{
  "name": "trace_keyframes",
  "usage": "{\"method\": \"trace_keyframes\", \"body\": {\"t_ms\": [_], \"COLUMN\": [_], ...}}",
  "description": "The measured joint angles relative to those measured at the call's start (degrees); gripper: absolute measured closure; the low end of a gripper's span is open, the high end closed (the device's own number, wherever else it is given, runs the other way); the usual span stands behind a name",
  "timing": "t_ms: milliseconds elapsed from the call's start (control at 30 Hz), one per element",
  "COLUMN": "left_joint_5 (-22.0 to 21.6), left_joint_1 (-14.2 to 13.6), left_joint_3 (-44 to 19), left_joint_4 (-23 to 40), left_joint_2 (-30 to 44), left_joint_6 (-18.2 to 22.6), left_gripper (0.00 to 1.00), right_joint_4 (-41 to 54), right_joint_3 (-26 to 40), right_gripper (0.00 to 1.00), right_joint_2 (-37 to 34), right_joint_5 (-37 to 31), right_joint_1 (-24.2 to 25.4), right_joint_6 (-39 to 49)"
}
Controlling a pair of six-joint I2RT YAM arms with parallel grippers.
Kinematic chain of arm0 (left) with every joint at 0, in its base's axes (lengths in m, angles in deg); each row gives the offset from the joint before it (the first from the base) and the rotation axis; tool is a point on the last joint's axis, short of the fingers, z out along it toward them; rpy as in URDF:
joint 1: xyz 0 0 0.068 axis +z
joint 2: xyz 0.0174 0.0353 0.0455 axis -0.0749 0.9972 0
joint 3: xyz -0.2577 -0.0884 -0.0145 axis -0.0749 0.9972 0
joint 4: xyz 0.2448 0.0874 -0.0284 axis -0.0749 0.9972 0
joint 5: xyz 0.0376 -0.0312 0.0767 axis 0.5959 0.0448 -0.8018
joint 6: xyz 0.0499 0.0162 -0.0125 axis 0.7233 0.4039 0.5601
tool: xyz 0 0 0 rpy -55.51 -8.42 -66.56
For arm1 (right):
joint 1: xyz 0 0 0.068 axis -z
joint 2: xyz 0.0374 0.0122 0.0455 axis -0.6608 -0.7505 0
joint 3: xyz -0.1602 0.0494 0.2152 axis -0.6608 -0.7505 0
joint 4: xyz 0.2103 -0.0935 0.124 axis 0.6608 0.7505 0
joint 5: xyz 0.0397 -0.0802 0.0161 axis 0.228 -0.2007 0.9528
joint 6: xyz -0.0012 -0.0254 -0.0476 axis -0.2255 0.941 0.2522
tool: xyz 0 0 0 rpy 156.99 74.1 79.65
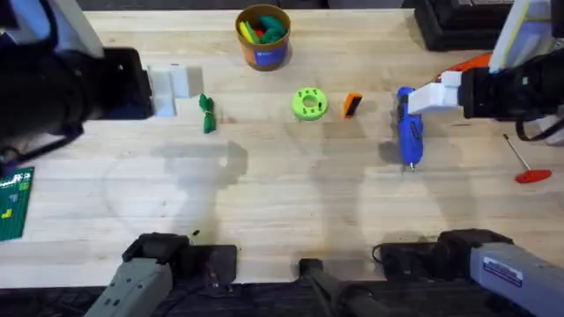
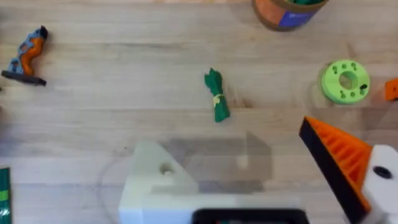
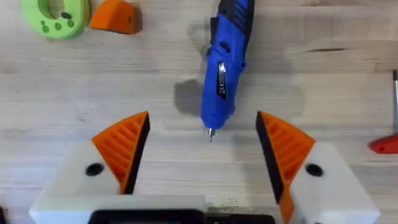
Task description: Pick up the gripper from the table and insert it into the empty holder that is missing its gripper. Then pick up a screw, insert it into the mounting hole, and use the screwdriver to tighten it. Finally, clean up the table by picking up the vegetable and placing it into the bucket.
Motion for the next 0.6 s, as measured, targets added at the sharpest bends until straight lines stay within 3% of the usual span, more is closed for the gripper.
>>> {"method": "trace_keyframes", "body": {"t_ms": [233,600], "left_joint_5": [1.1,4.1], "left_joint_1": [0.0,0.0], "left_joint_3": [11.1,31.0], "left_joint_4": [-12.9,-38.5], "left_joint_2": [-8.1,-21.5], "left_joint_6": [0.0,0.0], "left_gripper": [0.015,0.015], "right_joint_4": [0.0,0.0], "right_joint_3": [0.0,0.0], "right_gripper": [0.012,0.012], "right_joint_2": [0.0,0.0], "right_joint_5": [0.0,0.0], "right_joint_1": [0.0,0.0], "right_joint_6": [0.0,0.0]}}
